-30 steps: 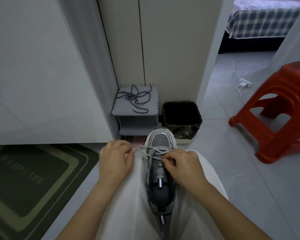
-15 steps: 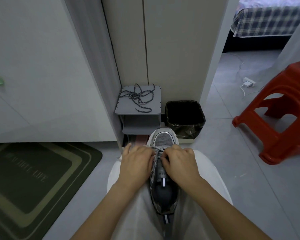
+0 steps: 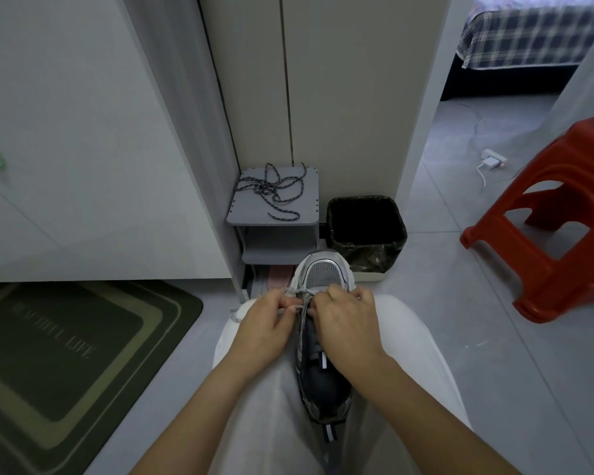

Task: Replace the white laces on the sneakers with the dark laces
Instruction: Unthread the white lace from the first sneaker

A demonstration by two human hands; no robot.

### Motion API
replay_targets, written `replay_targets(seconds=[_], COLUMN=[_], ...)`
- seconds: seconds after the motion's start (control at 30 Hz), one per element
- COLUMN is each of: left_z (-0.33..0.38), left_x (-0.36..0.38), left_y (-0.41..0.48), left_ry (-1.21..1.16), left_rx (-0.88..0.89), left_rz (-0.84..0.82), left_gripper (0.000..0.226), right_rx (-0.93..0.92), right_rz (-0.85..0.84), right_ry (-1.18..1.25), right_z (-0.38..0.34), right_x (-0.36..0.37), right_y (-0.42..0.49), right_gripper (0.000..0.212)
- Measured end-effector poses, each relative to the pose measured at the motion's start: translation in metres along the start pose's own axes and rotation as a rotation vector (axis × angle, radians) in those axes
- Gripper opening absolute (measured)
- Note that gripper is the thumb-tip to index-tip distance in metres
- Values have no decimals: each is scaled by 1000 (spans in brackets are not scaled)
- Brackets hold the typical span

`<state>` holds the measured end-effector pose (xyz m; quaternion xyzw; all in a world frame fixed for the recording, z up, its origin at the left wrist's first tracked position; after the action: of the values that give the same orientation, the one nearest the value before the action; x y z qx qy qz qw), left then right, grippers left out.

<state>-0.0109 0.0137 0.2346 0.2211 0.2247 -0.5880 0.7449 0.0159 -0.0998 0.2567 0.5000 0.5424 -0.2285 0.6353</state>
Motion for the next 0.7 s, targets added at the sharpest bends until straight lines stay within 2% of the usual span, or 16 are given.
replay_targets(seconds=[0.1,0.23,0.3,0.47,0.7], left_z=[-7,-11,-10,-11,-16], left_x=[1,3,2,1,1], left_y=[1,5,6,8,8], left_ry=[-30,-74,-76,-50,-101], left_rx=[-42,-66,-59,-65,-120], left_rz=[-13,-53,-60,-67,-57], left_gripper=[27,8,6,9,24], right_rx=[-8,-16,-29,-73,-40], right_rz=[13,18,23,-14,65], right_ry=[-3,-9,-6,-11,-24], right_z=[-1,0,-1,-7,-4], right_x=[1,3,2,0,2], right_y=[-1,-1,0,3,2], right_gripper=[22,20,22,30,23])
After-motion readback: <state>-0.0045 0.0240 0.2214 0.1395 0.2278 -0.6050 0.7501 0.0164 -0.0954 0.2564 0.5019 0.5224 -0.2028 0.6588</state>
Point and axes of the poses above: each hand's wrist, its own y-axis towards the middle knuckle, its own x-axis out of the palm, z = x × y, the point moved 8 cm from there along y, towards the middle knuckle, and after that the axes turned 5 degrees about z, right-handed, at the moved point
